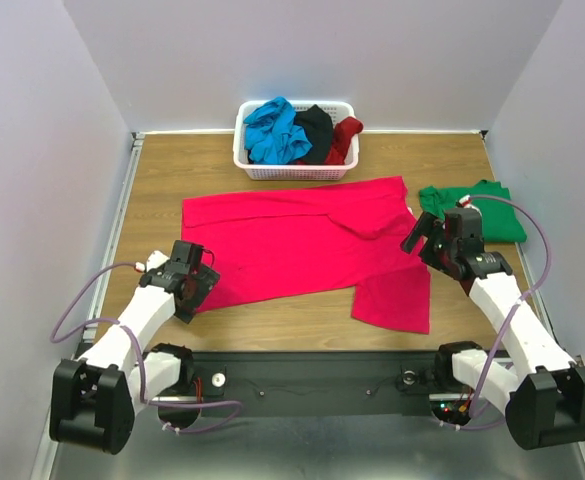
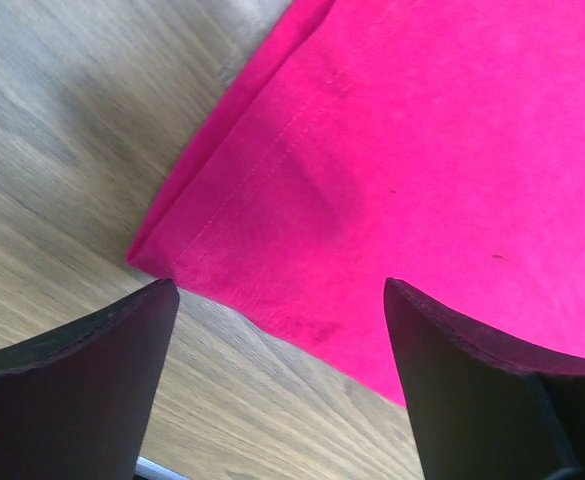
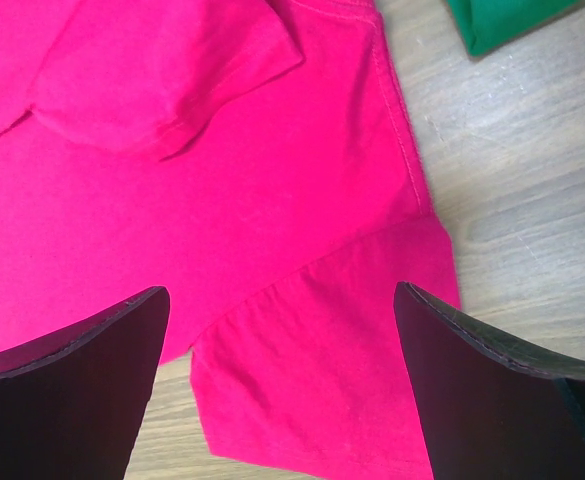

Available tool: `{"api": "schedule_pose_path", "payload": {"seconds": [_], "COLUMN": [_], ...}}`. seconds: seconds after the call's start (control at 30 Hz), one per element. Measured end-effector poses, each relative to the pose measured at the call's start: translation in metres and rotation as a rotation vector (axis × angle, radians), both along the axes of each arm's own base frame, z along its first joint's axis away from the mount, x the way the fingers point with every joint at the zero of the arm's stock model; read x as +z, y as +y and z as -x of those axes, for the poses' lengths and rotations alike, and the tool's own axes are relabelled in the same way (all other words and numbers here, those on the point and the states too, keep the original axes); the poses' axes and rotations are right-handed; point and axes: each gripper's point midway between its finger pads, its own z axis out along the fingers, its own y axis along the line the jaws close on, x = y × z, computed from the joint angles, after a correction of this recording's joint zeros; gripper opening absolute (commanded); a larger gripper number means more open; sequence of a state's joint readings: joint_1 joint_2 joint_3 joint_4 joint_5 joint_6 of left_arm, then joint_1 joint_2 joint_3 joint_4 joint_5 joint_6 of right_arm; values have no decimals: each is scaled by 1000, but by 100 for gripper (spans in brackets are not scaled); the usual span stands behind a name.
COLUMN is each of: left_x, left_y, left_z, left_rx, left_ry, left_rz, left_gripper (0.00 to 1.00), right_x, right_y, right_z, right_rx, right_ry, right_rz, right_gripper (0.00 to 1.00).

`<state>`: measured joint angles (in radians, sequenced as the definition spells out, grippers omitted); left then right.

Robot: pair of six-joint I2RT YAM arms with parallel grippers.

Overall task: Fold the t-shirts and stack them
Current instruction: Fold the tshirt

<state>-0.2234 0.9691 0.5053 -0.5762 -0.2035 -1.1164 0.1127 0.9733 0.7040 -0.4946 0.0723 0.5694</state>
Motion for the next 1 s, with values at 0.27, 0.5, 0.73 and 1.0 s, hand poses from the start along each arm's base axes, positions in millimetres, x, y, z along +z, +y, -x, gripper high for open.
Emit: {"api": "schedule_pose_path", "payload": {"seconds": [0.27,0.5,0.73,1.0], "left_x": [-14,-18,-19,-12], "left_y": [-2,2,1,0], "left_z": [3,1,-2,-6], "left_rx": [28,55,68,57], "left_ry": [60,78,68,21], "left_rz": [-6,-27,-22,-9], "left_gripper": [74,39,0,0], "right_x": [-6,-11,-7,-24], "right_y": [-2,-2,-2,7], "right_z": [1,0,3,45], "right_rx": [-14,-34,-38,-8], "right_ry": [22,44,36,113], "right_rz": [4,-4,-10,-70], "right_gripper": [100,100,100,100]}}
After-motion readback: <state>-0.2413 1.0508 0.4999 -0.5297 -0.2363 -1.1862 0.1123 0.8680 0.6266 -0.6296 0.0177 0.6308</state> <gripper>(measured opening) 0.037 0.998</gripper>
